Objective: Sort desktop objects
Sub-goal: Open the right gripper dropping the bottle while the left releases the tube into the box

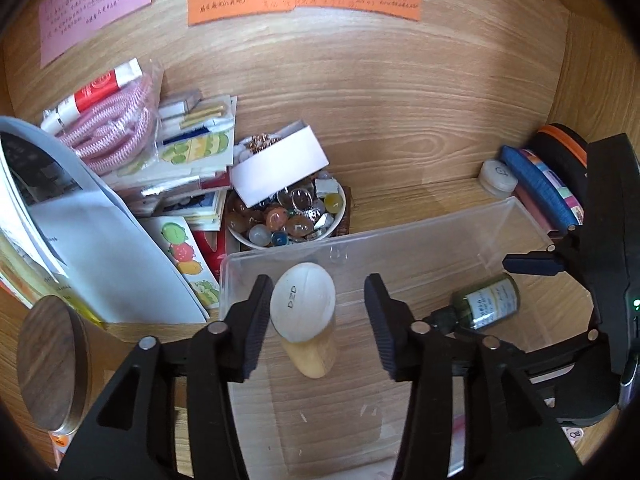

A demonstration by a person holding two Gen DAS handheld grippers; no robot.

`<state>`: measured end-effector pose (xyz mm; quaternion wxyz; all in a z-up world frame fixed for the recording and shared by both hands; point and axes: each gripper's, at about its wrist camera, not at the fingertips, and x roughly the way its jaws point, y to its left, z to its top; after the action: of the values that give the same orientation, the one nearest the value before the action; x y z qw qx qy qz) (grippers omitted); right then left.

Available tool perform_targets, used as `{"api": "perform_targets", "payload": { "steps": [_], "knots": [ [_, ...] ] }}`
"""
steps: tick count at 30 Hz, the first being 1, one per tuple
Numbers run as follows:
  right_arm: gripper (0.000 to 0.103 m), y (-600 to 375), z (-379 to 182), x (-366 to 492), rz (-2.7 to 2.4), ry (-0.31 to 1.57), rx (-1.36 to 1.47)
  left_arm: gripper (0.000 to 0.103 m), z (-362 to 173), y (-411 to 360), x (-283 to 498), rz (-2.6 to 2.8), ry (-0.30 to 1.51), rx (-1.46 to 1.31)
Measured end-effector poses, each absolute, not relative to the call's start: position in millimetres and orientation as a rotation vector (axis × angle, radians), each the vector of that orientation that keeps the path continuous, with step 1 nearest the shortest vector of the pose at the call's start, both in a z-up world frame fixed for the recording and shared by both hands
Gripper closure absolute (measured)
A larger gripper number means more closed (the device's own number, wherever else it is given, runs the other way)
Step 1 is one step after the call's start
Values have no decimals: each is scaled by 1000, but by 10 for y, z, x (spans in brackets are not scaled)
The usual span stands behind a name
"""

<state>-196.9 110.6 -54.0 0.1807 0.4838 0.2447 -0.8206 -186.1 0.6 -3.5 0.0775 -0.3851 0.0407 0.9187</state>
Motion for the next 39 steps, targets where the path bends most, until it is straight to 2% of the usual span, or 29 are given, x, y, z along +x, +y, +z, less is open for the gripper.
{"api": "perform_targets", "payload": {
  "steps": [2, 4, 7, 17, 20, 25, 34, 39],
  "knots": [
    [35, 1105, -517, -1937, -2329, 705, 1343, 42, 16, 13, -1820, 2770, 129, -1128],
    [35, 1071, -480, -1891, -2353, 730, 1308, 37, 83, 9, -1764, 2799, 145, -1094],
    [35, 977, -421, -1833, -2376, 743, 1262, 34, 173, -13, -1698, 2812, 147, -1064],
    [34, 1064, -56, -1480, -2427, 647, 1136, 14, 424, -143, -1419, 2853, 118, -974],
    [33, 1146, 50, -1355, -2445, 592, 1094, 12, 488, -179, -1317, 2866, 104, -950],
    [23, 1287, 238, -1106, -2501, 518, 994, 9, 560, -298, -1120, 2870, 74, -931],
    [22, 1491, 414, -701, -2566, 421, 865, 7, 498, -439, -753, 2859, 43, -946],
    [22, 1606, 377, -563, -2561, 356, 866, 6, 356, -421, -544, 2838, 85, -987]
  ]
}}
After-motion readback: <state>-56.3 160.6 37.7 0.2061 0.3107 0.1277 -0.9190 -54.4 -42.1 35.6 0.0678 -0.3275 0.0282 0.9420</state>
